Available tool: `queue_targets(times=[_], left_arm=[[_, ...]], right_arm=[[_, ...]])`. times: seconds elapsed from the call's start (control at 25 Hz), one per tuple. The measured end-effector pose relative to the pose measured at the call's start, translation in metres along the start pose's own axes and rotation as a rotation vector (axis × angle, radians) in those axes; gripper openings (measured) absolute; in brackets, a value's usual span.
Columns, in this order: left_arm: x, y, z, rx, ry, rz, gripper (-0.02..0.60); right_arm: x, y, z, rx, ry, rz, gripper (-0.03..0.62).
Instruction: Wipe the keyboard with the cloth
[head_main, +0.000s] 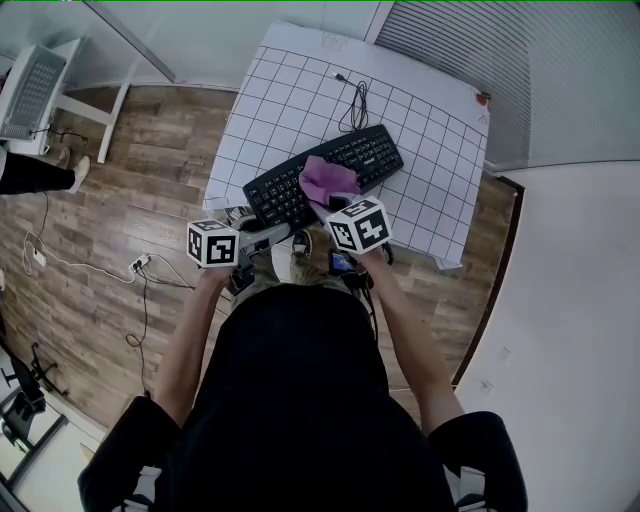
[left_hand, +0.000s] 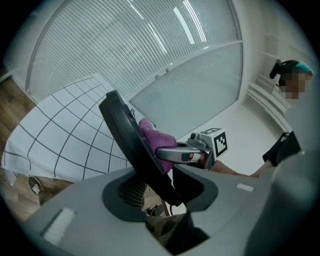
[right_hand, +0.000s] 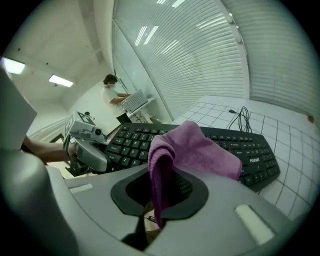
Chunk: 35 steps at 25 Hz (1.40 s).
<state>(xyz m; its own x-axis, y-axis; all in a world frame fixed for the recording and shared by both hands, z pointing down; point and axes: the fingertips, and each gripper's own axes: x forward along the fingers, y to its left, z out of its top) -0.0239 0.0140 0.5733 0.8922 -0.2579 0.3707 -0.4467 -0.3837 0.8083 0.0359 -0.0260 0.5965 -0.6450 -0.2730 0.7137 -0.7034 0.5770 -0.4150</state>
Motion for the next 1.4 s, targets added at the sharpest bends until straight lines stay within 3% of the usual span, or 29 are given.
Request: queue_targets(times=[0.36,0.52,0.76,1.04,1.16,1.28,1.4], left_arm=[[0.0,-0.005,0.005,-0.026,-0.048,-0.069,0.167],[0.0,-0.006,0.008,-0.023,-0.052,-0.074,0.172],[0.0,0.003,0.009,-0.043,-0.065,-0.055,0.17],[-0.006,0.009,0.022,-0.09,-0.139,-0.082,0.149],[-0.009,0.012,0.031,-0.101,-0.169,-0.099,0.157],[-0.014,0.014,0.047,-0.117,-0.223,-0.137,0.189],[-0.018,0.035,0.062,-0.115,-0.289,-0.096,0.187]], right_arm=[[-0.004,0.004,0.004,-0.061,0.031,-0.01,0.051],[-0.005,0.029,0.007,-0.046,-0.005,0.065,0.049],[0.004,0.05,0.008,-0.074,0.0,0.086,0.051],[0.01,0.061,0.02,-0.034,-0.023,0.141,0.046],[0.014,0.06,0.028,0.061,-0.081,0.175,0.044],[0.012,0.06,0.043,0.26,-0.182,0.319,0.046],[0.015,0.061,0.053,0.363,-0.244,0.413,0.049]])
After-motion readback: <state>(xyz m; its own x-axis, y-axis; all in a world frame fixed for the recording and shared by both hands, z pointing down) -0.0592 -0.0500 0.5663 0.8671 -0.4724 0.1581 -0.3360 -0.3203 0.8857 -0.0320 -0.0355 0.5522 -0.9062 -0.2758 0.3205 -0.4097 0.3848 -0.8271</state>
